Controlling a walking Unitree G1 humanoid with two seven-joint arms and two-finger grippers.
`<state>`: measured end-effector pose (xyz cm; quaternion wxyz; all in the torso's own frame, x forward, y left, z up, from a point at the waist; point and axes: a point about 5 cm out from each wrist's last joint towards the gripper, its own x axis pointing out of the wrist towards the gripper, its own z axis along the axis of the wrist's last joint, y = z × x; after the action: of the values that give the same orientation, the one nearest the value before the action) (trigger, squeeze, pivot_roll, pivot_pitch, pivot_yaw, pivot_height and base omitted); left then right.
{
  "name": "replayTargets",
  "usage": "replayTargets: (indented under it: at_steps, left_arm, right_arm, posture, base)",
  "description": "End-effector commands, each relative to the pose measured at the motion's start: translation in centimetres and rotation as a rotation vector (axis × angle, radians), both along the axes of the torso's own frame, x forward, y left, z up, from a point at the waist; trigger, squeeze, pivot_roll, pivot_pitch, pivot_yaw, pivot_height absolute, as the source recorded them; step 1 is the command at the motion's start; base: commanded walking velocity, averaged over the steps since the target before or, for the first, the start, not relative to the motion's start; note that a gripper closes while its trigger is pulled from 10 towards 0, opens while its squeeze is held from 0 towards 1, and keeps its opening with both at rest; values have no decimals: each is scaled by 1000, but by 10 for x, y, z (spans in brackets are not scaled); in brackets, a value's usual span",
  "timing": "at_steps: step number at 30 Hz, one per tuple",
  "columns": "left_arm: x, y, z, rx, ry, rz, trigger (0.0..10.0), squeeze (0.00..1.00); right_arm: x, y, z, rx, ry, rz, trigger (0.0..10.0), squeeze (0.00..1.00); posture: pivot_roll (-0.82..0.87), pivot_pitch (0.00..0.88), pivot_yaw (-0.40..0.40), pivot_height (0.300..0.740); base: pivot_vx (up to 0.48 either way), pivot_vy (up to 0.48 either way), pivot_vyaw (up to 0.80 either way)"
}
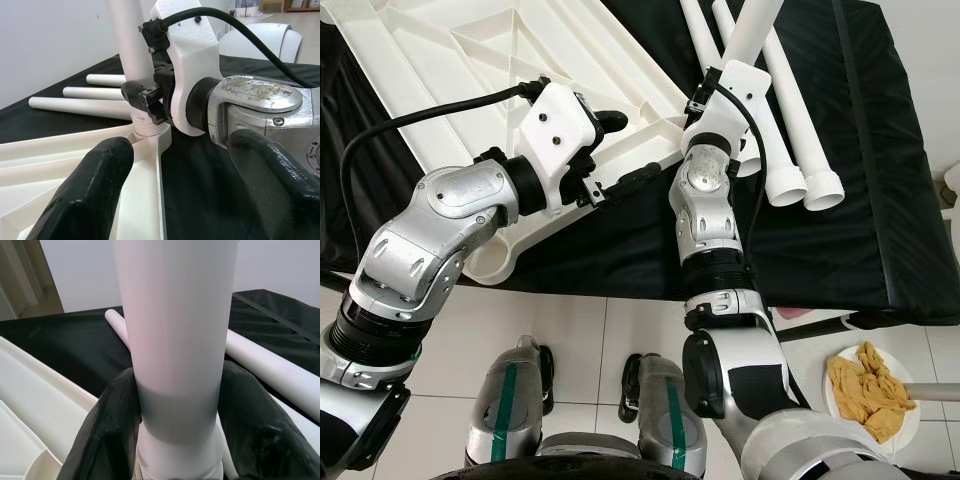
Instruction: Building children table
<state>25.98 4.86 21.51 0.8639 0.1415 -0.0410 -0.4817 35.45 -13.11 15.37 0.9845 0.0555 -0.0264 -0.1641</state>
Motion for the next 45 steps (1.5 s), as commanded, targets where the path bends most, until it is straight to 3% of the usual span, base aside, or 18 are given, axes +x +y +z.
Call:
replayTargets:
  at_steps: [1, 14, 24, 32, 38, 39, 44, 45]
  left_arm:
    - [-1, 0, 1, -3, -6, 4, 10000, 0]
    - [0, 0, 2, -5, -6, 3, 10000, 0]
    - [1, -1, 3, -9, -7, 2, 10000, 0]
    - [1, -2, 3, -9, -8, 0, 10000, 0]
    - [1, -1, 2, -9, -8, 2, 10000, 0]
    - [1, -2, 2, -8, -8, 2, 10000, 0]
    - [1, -2, 2, -7, -9, 0, 10000, 0]
    - [1, -3, 2, -8, -11, -2, 10000, 0]
  right_arm:
    - [-13, -8, -51, 21, 237, -19, 10000, 0]
    - [-16, -12, -49, 6, 225, -32, 10000, 0]
    - [-12, -20, -30, -14, 95, -5, 10000, 0]
    - [-10, -22, -22, -24, 51, 12, 10000, 0]
    - [-7, -22, 6, -32, -82, 48, 10000, 0]
    - [-6, -21, 32, -32, -196, 78, 10000, 0]
    - [-6, -19, 50, -15, -273, 112, 10000, 0]
    - [-7, -18, 63, -3, -324, 128, 10000, 0]
  posture:
    - [97, 84, -73, 740]
    - [88, 95, -67, 740]
    - [82, 96, -68, 740]
    - [81, 94, -70, 740]
    - [83, 89, -69, 740]
    - [80, 84, -68, 740]
    - [80, 84, -68, 740]
    - [79, 77, -69, 740]
  base:
    - [0, 0, 0]
    - [0, 0, 0]
    - [0, 0, 0]
    - [0, 0, 0]
    - [0, 0, 0]
    - [0, 0, 0]
    - [0, 0, 0]
    - [0, 0, 0]
